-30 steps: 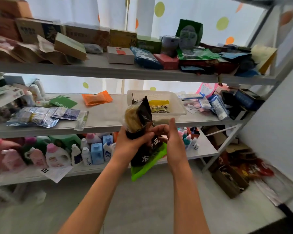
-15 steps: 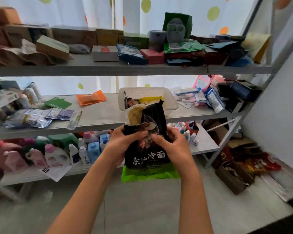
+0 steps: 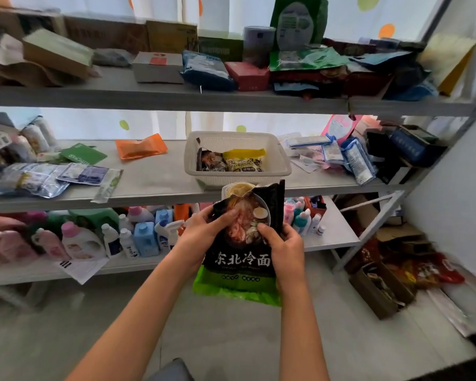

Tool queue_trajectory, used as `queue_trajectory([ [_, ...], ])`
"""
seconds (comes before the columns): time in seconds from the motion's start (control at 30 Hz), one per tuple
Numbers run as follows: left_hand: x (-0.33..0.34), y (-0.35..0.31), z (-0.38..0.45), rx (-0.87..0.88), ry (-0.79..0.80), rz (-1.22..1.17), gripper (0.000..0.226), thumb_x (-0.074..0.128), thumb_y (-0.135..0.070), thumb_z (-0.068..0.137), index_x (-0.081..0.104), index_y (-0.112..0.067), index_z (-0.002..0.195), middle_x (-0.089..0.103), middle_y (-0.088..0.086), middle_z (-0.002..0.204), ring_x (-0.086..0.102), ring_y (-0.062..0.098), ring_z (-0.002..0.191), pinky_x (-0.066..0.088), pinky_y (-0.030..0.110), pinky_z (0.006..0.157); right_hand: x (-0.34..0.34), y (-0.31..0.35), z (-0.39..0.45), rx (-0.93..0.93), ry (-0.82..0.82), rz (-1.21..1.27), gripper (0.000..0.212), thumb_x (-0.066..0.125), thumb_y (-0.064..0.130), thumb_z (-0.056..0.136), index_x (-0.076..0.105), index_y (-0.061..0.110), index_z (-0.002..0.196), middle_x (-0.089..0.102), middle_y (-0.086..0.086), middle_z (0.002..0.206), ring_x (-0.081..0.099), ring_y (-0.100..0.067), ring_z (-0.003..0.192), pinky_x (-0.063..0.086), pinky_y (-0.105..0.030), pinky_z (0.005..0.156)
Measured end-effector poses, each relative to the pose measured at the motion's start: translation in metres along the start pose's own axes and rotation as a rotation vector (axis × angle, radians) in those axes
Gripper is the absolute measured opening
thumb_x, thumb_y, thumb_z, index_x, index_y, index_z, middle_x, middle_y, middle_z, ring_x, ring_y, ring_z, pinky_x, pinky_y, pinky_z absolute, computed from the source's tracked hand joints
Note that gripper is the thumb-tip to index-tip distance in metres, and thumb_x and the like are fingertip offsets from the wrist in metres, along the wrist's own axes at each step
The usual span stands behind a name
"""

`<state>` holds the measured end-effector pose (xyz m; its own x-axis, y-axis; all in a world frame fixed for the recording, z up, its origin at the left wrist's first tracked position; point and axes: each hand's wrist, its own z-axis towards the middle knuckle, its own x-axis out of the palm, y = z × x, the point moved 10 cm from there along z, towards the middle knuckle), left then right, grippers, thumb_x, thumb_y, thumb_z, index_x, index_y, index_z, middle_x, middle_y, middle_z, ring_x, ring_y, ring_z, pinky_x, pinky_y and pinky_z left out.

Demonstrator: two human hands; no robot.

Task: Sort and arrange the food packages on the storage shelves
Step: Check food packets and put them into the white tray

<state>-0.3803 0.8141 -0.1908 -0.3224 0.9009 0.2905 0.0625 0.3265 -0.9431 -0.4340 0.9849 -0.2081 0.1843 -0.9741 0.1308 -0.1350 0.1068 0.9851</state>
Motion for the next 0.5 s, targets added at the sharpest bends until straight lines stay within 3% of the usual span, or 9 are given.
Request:
queue_trajectory([
  [0.07,-0.007,0.004,0.02,-0.007,0.015,0.059,0.05,0.083,-0.033,0.072,0.067,-0.018,0.117,0.076,0.009,0.105,0.074,0.025,0.095,0.059,0.032,0.075,0.002,-0.005,0.02,0.014,-0.025,-0.007,0.023,0.08,0.021,0.083,0.072,0.017,0.104,0.078,-0.009,0.099,0.074,-0.029,0.097,0.061,-0.048,0.085],
  [0.17,-0.018,0.008,0.058,-0.038,0.06,0.16,0.074,0.094,-0.041,0.053,0.064,-0.032,0.119,0.074,0.003,0.11,0.072,0.023,0.099,0.059,0.039,0.084,0.009,-0.011,0.053,0.052,-0.053,-0.002,0.021,0.079,0.017,0.084,0.072,0.013,0.103,0.078,-0.011,0.096,0.075,-0.031,0.094,0.061,-0.05,0.085],
  [0.27,-0.025,0.005,0.095,-0.049,0.109,0.221,0.079,0.096,-0.042,0.048,0.06,-0.042,0.119,0.072,-0.004,0.114,0.071,0.018,0.103,0.059,0.038,0.087,0.017,-0.012,0.088,0.099,-0.067,0.013,0.017,0.077,0.016,0.085,0.072,0.013,0.101,0.078,-0.012,0.094,0.075,-0.033,0.092,0.06,-0.051,0.085],
  [0.4,-0.028,-0.012,0.14,-0.013,0.115,0.258,0.074,0.095,-0.03,0.053,0.057,-0.04,0.117,0.072,-0.006,0.113,0.07,0.013,0.102,0.058,0.032,0.086,0.027,-0.002,0.139,0.099,-0.107,0.016,0.014,0.073,0.014,0.088,0.072,0.007,0.1,0.077,-0.016,0.093,0.074,-0.035,0.089,0.061,-0.043,0.077],
  [0.5,-0.033,-0.02,0.17,0.017,0.085,0.271,0.091,0.097,-0.031,0.053,0.052,-0.033,0.132,0.066,-0.005,0.122,0.066,0.012,0.111,0.056,0.034,0.093,0.033,-0.003,0.174,0.119,-0.135,0.02,0.013,0.073,0.016,0.087,0.073,0.006,0.096,0.077,-0.014,0.088,0.074,-0.034,0.085,0.061,-0.039,0.072],
])
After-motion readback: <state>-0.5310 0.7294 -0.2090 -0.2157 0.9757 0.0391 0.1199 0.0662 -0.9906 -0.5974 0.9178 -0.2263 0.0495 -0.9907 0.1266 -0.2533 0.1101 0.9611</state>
